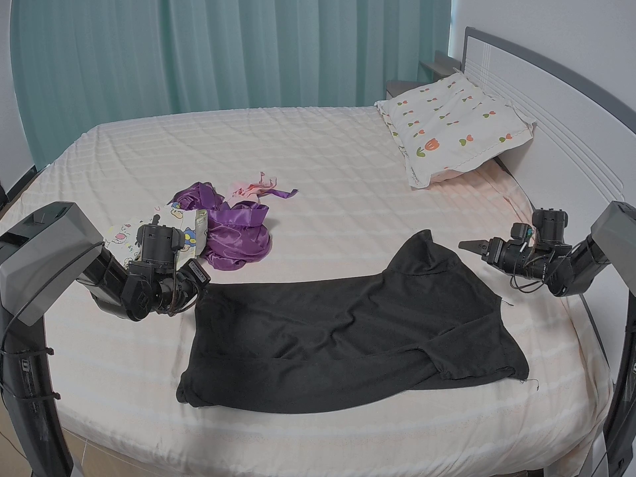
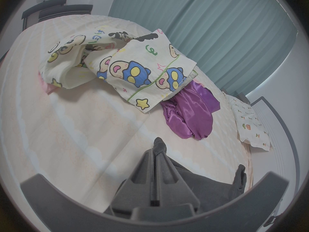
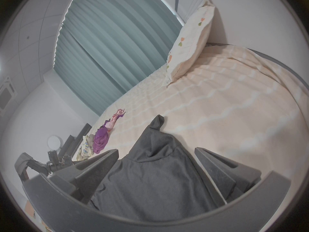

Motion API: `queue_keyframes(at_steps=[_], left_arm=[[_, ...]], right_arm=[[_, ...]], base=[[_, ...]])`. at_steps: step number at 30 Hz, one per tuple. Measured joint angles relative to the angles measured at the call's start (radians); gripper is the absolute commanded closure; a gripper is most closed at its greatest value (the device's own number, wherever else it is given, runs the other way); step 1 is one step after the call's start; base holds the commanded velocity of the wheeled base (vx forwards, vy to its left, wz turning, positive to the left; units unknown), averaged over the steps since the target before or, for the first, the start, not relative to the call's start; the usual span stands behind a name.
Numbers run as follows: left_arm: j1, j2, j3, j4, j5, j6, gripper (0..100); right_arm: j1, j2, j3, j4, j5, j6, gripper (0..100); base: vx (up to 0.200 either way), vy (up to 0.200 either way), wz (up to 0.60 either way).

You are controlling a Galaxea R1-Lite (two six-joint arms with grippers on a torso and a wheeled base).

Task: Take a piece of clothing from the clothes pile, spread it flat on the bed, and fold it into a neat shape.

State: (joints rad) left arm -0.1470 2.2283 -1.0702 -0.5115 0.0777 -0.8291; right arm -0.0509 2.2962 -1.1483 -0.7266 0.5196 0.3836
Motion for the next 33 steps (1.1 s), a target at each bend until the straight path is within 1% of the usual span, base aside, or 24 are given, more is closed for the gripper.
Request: queue_keyframes(at_steps=[1, 3, 5, 7, 11, 16, 17, 25, 28, 30, 33], left_arm=[[-0.005, -0.006, 0.003, 0.004, 0.000, -0.011, 100], [-0.010, -0.013, 0.006, 0.009, 0.001, -0.023, 100], [-0.016, -0.021, 0.010, 0.015, 0.001, -0.040, 100], [-0.019, -0.031, 0.012, 0.023, 0.001, -0.063, 100], [-0.025, -0.050, 0.014, 0.043, 0.000, -0.099, 100], [-0.027, -0.064, 0.016, 0.050, -0.002, -0.108, 100], [-0.027, -0.065, 0.016, 0.050, -0.002, -0.108, 100], [-0.026, -0.069, 0.014, 0.050, 0.000, -0.108, 100], [-0.024, -0.072, 0.013, 0.053, 0.001, -0.107, 100], [-0.022, -0.078, 0.012, 0.058, 0.002, -0.104, 100], [-0.012, -0.092, 0.008, 0.074, 0.002, -0.100, 100]], right_arm=[[0.007, 0.020, -0.047, 0.050, 0.000, -0.019, 0], [0.014, 0.047, -0.098, 0.100, -0.001, -0.042, 0], [0.022, 0.086, -0.150, 0.137, -0.008, -0.083, 0], [0.026, 0.120, -0.195, 0.152, -0.025, -0.109, 0], [0.031, 0.179, -0.277, 0.166, -0.060, -0.129, 0], [0.035, 0.222, -0.323, 0.170, -0.067, -0.135, 0], [0.036, 0.226, -0.326, 0.170, -0.066, -0.135, 100], [0.034, 0.233, -0.316, 0.165, -0.063, -0.120, 100], [0.029, 0.218, -0.295, 0.158, -0.063, -0.084, 100], [0.024, 0.199, -0.271, 0.151, -0.063, -0.044, 100], [0.017, 0.174, -0.240, 0.113, -0.067, -0.007, 100]], base=[[0.000, 0.000, 0.00], [0.000, 0.000, 0.00], [0.000, 0.000, 0.00], [0.000, 0.000, 0.00], [0.000, 0.000, 0.00], [0.000, 0.000, 0.00], [0.000, 0.000, 0.00], [0.000, 0.000, 0.00], [0.000, 0.000, 0.00], [0.000, 0.000, 0.00], [0.000, 0.000, 0.00]])
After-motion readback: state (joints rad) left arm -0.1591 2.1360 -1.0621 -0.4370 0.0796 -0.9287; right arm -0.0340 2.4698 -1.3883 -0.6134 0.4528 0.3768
